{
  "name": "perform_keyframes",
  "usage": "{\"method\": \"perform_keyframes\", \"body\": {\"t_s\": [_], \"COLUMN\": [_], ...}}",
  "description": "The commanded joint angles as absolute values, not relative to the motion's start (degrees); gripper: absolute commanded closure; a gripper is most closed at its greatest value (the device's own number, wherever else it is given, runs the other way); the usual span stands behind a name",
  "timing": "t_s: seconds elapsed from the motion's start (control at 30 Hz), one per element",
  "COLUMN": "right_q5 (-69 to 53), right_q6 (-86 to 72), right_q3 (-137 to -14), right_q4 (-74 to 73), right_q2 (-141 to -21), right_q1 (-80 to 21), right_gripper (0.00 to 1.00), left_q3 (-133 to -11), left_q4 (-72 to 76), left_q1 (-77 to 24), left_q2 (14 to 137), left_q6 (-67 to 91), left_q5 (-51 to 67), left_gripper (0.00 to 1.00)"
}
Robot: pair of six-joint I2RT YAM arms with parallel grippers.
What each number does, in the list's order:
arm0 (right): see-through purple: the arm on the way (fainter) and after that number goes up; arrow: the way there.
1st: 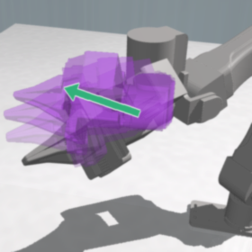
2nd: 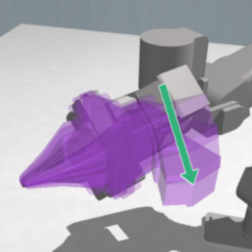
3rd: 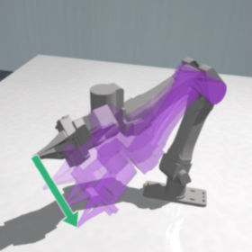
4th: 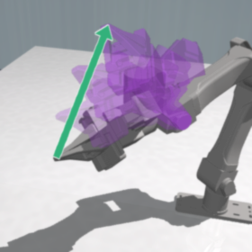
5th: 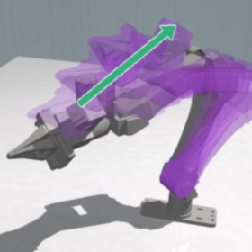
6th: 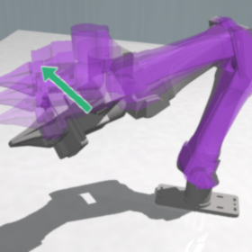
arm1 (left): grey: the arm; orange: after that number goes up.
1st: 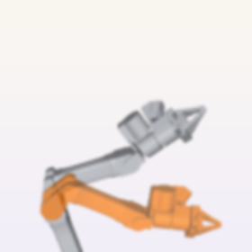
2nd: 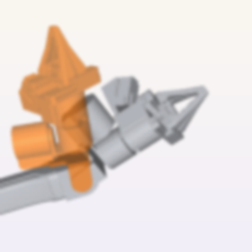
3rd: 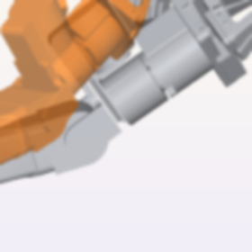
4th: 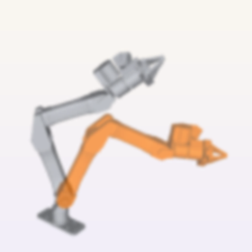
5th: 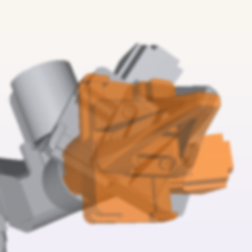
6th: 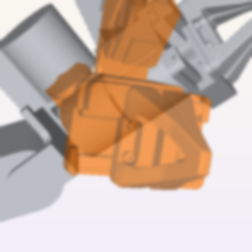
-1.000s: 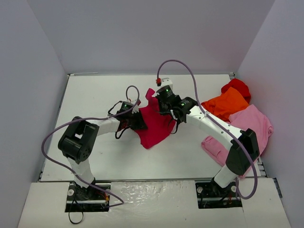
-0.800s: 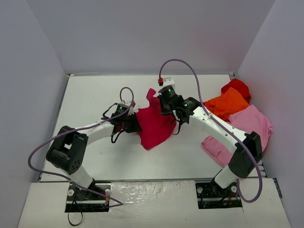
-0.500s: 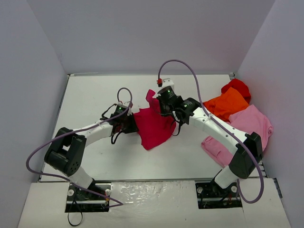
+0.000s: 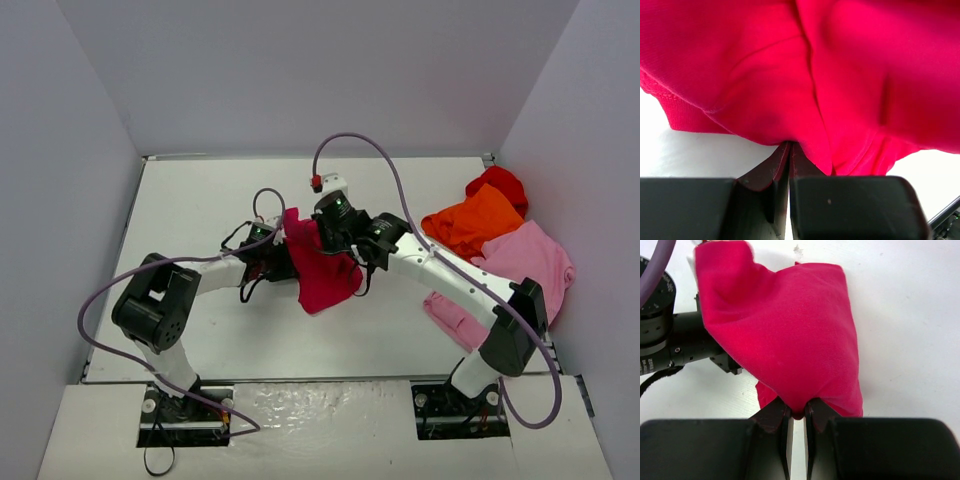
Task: Fold and stack the t-shirts
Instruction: Fold the long partially folded tshirt into a neat square
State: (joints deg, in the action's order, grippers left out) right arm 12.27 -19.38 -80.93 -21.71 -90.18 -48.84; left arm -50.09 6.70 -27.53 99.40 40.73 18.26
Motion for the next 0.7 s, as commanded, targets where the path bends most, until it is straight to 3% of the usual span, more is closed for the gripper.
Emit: {"method": "perform_keyframes", "body": {"t_s": [0.0, 0.27, 0.43, 0.67], "right_q5": [13.0, 22.3, 19.5, 20.9], "right_q6": [-19.4, -17.7, -19.8, -17.8], "right_q3": [-81.7, -80.1, -80.5, -79.2], "right_q4": [-19.7, -20.1, -19.7, -19.5], "right_q2": [-92.9, -96.1, -95.0, -93.7], "right_q1": [-51.4, -51.3, -42.9, -41.7], "right_gripper": [1.00, 1.00, 1.00, 1.00], "left_q3": [-49.9, -50.1, -50.1, -49.6], "left_q4": [8.0, 7.1, 6.6, 6.2], "left_q1": [-27.3, -27.2, -27.0, -26.3], "left_q2": [99.2, 98.2, 97.7, 96.7], "left_q6": [39.9, 38.8, 38.5, 38.2], "left_q5": [17.7, 18.1, 18.5, 18.8], "left_gripper": [1.00, 1.00, 1.00, 1.00]}}
